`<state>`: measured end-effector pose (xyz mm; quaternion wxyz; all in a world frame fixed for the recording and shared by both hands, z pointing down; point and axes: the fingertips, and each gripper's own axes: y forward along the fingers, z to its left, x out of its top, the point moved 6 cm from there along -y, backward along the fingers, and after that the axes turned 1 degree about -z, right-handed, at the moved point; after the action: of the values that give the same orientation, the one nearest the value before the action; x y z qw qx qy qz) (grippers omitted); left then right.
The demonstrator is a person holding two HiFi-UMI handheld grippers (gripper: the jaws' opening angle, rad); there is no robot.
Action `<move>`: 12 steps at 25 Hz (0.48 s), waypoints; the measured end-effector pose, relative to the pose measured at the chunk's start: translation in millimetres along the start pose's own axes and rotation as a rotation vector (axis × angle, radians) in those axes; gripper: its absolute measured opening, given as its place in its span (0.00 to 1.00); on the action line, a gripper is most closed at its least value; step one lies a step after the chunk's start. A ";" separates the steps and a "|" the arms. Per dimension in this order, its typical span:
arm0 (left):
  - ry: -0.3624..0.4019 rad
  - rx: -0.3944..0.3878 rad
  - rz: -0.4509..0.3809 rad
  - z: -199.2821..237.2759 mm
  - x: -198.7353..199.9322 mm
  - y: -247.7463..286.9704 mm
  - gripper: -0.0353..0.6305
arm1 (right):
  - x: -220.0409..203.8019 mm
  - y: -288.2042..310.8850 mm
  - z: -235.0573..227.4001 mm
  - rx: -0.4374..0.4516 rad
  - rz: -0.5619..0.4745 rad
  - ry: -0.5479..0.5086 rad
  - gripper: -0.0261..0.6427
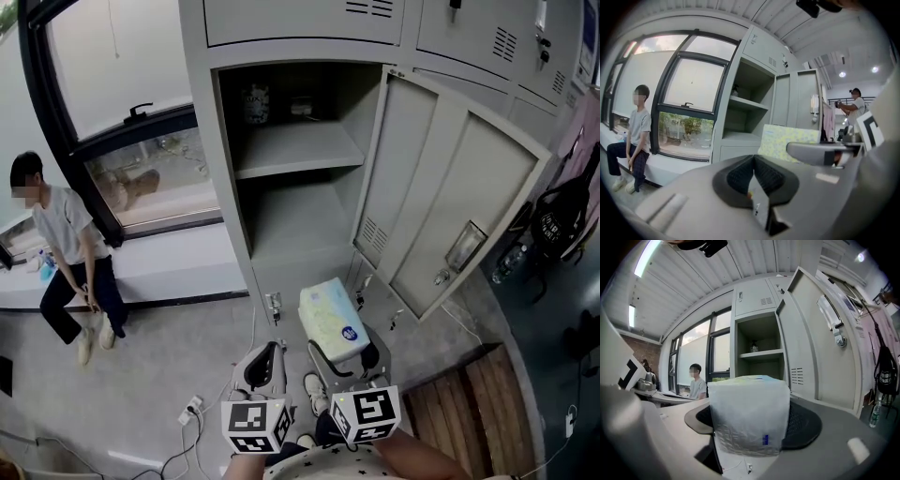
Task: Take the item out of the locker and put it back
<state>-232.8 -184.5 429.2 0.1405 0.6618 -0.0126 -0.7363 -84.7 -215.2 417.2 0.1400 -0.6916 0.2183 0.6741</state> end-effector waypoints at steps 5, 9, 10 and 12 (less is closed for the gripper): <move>0.047 0.004 0.003 -8.7 2.4 -3.8 0.06 | 1.8 -7.9 -0.4 0.000 -0.011 0.004 0.61; 0.019 -0.009 -0.014 -10.7 6.4 -1.1 0.06 | 1.8 -7.3 -4.6 -0.006 -0.012 0.009 0.61; 0.019 -0.010 -0.016 -10.6 7.3 0.4 0.06 | 1.8 -5.9 -5.7 -0.008 -0.010 0.010 0.61; 0.018 -0.008 -0.019 -9.7 9.1 4.1 0.06 | 2.2 -2.0 -7.7 -0.009 -0.009 0.009 0.61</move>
<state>-223.3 -188.8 420.0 0.1364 0.6678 -0.0020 -0.7317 -77.0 -217.5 415.2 0.1389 -0.6961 0.2131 0.6714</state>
